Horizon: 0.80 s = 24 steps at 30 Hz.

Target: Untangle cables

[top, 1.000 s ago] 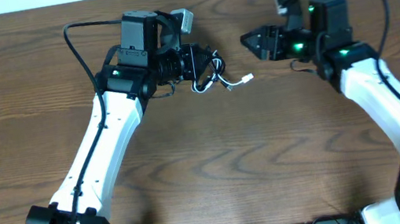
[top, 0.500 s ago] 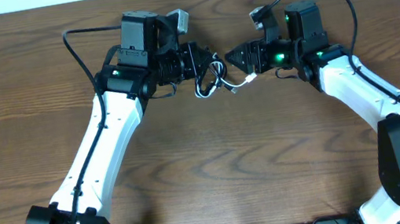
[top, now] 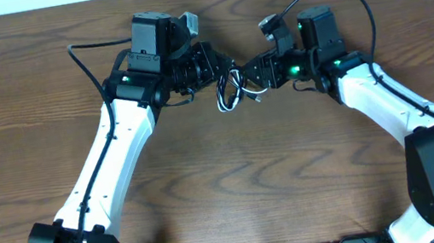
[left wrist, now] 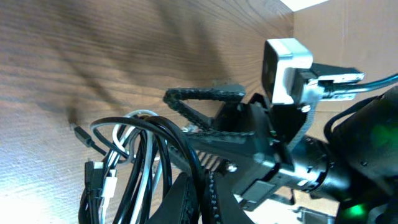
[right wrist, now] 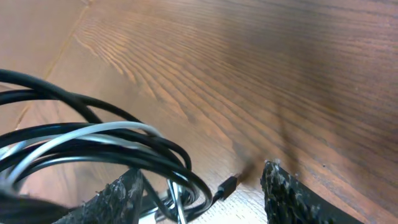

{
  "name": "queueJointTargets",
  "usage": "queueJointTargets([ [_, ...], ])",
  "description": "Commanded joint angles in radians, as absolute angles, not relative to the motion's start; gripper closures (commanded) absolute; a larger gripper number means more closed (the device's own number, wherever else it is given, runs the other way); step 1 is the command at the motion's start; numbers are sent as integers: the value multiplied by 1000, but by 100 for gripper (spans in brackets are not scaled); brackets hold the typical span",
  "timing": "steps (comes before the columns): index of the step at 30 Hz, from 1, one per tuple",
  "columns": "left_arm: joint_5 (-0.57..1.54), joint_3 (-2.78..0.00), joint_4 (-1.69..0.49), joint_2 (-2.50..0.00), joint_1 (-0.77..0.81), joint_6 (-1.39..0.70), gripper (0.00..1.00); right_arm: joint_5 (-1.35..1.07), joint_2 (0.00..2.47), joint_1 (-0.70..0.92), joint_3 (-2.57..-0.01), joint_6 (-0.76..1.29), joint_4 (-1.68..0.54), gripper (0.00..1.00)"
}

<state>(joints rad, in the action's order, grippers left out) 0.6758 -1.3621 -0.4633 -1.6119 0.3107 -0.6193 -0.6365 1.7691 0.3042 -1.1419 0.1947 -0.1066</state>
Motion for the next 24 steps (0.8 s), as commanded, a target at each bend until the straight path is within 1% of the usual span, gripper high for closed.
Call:
queueJointTargets([
  [1,701,-1372,-459,-1603,309,-680,93,-544,1770,336,-1156,212,-114,45],
  [2,705,-1372,-459,-1603,309,-684,93,-497,1770,344,-1156,236,-123,46],
  [5,727,-1372,-458,-1603,309,-700,93,-354,1770,362,-1156,325,-150,44],
  [7,735,-1372,-459,-1603,309,-720,93,-326,1771,369,-1156,347,-150,45],
  [16,749,-1372,-459,-1603,309,-737,92,-326,1799,408,-1156,408,-100,45],
  [24,748,-1372,-458,-1603,309,-750,92,-351,1900,424,-1156,551,-35,46],
])
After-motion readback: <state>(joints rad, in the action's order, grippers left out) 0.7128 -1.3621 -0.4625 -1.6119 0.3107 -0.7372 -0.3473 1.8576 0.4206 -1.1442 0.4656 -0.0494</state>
